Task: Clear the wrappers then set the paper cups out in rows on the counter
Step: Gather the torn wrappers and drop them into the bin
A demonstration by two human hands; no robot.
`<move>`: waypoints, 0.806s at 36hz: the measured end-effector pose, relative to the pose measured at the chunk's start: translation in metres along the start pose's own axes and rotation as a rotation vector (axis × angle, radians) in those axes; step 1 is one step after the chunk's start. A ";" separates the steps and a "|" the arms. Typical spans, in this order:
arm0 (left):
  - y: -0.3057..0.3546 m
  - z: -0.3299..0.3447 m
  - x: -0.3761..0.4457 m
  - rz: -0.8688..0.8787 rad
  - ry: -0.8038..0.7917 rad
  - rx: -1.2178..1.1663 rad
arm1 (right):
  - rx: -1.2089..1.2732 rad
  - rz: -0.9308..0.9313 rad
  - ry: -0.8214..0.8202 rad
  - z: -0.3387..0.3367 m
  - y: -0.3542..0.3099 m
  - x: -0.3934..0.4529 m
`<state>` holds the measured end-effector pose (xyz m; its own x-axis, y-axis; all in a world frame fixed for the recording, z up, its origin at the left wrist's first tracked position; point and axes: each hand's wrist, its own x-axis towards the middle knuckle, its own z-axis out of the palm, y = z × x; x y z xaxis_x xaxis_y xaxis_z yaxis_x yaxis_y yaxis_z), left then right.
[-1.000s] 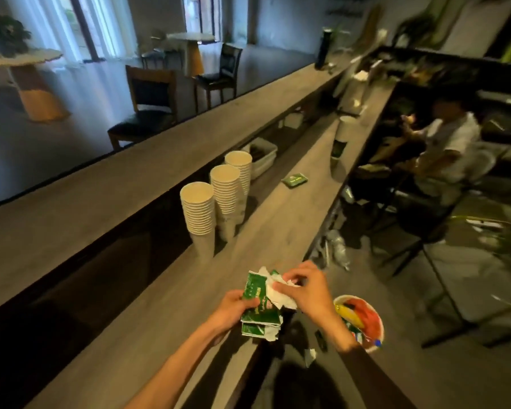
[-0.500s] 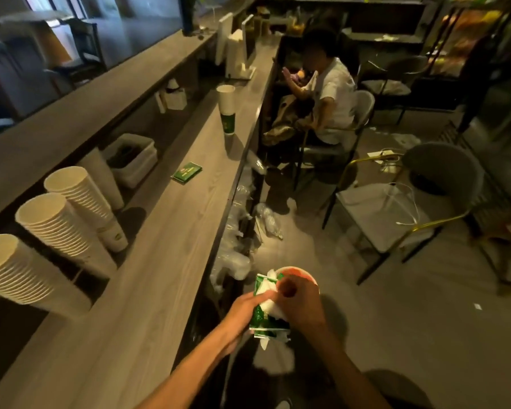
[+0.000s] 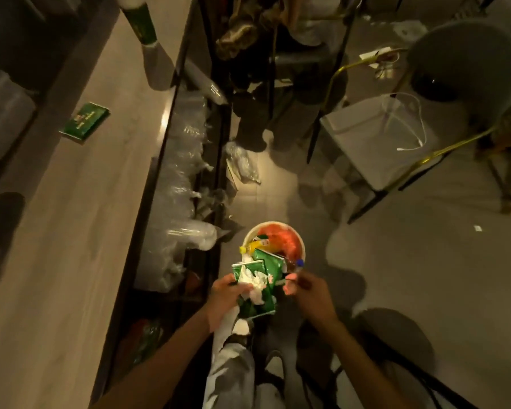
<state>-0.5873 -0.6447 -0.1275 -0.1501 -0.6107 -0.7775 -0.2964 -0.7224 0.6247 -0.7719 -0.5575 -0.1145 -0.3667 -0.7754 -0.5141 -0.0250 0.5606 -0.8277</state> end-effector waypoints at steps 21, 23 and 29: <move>-0.135 0.074 0.349 -0.117 0.157 0.130 | 0.159 0.244 0.154 0.053 0.219 0.235; -0.139 0.078 0.351 -0.119 0.204 0.126 | 0.193 0.278 0.179 0.057 0.225 0.237; -0.111 0.081 0.317 -0.106 0.297 0.179 | 0.183 0.342 0.177 0.060 0.203 0.217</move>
<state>-0.6787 -0.7318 -0.4488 0.1628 -0.6219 -0.7660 -0.4600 -0.7346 0.4987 -0.8010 -0.6290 -0.4078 -0.4794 -0.4829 -0.7328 0.2857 0.7037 -0.6506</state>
